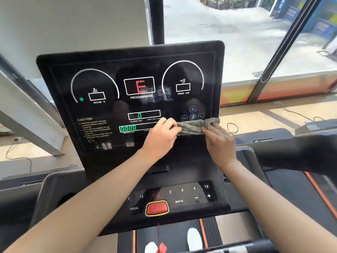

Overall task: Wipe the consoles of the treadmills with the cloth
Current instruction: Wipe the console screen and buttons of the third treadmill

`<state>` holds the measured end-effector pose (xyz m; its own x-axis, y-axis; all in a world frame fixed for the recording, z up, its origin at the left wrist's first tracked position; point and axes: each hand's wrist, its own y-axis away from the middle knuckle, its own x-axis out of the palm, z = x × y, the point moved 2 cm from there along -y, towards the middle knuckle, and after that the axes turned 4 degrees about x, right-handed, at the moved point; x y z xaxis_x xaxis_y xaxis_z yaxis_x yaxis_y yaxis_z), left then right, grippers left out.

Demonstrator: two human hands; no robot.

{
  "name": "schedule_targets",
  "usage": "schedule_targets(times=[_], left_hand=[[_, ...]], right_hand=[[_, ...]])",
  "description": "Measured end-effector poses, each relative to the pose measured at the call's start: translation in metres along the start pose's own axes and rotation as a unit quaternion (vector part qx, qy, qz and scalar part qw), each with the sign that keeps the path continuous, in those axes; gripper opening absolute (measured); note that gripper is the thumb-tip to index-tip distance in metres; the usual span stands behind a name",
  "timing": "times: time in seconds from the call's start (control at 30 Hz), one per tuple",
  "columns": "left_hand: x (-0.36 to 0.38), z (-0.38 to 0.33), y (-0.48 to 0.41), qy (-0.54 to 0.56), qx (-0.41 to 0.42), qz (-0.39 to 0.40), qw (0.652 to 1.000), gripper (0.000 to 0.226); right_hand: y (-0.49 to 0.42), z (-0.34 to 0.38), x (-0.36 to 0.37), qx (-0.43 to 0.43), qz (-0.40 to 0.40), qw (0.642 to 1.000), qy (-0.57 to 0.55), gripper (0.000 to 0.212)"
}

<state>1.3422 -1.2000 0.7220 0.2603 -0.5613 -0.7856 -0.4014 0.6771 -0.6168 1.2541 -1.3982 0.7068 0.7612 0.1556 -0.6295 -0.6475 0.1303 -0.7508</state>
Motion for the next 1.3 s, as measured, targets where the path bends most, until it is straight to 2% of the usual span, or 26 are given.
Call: schedule_targets(times=[0.13,0.27,0.4,0.53,0.7,0.77,0.93,1.1,1.3], left_hand=[[0.01,-0.009,0.026,0.021,-0.031,0.04,0.998,0.005],[0.012,-0.018,0.046,0.026,-0.048,0.08,0.995,0.007],[0.01,-0.021,0.048,0.047,-0.082,0.1,0.991,0.008],[0.005,-0.023,0.042,0.101,-0.104,0.124,0.982,0.012],[0.007,-0.043,0.058,0.156,-0.103,0.167,0.968,0.014],[0.017,-0.056,0.076,0.15,-0.122,0.171,0.966,0.013],[0.041,-0.084,0.118,0.063,-0.17,0.153,0.972,0.011],[0.044,-0.115,0.141,0.081,-0.2,0.134,0.967,0.004],[0.047,-0.118,0.143,0.079,-0.228,0.148,0.959,0.032]], right_hand=[[0.035,-0.002,0.004,0.039,0.036,0.998,-0.021,0.018],[0.058,0.003,0.006,0.096,0.131,0.986,-0.035,0.019],[0.057,0.016,0.004,0.16,0.212,0.962,-0.062,0.02],[0.049,0.015,0.0,0.244,0.29,0.921,-0.087,0.023],[0.054,0.003,-0.018,0.322,0.313,0.887,-0.109,0.03],[0.071,0.002,-0.023,0.314,0.335,0.881,-0.112,0.034],[0.12,0.015,-0.024,0.218,0.384,0.89,-0.115,0.053],[0.159,0.032,-0.028,0.106,0.38,0.916,-0.068,0.047],[0.164,0.029,-0.021,0.092,0.351,0.929,-0.07,0.039]])
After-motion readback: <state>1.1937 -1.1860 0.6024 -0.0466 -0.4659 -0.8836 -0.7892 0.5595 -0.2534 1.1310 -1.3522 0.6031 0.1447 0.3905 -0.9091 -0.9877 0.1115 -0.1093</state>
